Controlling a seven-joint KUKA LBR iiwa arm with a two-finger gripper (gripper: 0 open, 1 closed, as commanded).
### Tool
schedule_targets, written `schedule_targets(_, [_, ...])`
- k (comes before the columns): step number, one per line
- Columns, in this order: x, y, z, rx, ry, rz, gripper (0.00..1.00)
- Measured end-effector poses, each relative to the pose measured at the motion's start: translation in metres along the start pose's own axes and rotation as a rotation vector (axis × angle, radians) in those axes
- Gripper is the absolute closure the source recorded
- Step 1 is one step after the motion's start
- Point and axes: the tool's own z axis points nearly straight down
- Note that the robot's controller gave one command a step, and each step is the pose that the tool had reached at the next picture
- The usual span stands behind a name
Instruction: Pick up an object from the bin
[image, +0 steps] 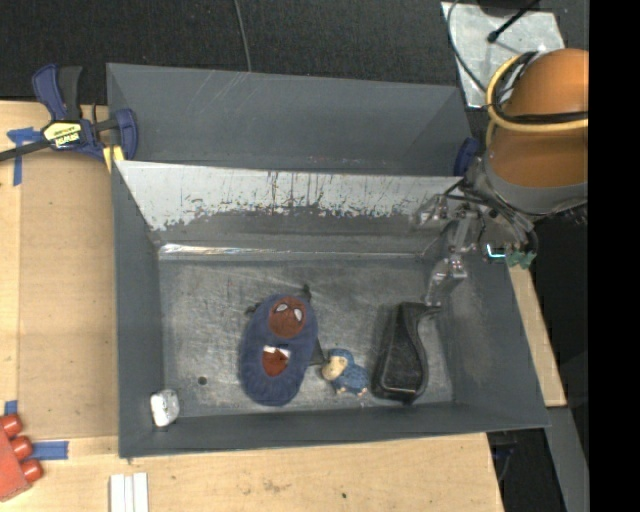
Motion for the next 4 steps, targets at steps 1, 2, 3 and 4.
schedule_targets(1, [0.053,-0.015,0.114,0.005,-0.02,-0.411,0.0])
schedule_targets(2, [0.05,-0.023,0.108,0.004,-0.008,-0.966,0.0])
schedule_targets(3, [0.052,-0.029,0.111,0.008,-0.02,-1.379,0.0])
schedule_targets(4, [0.056,-0.013,0.144,0.015,-0.023,-1.782,0.0])
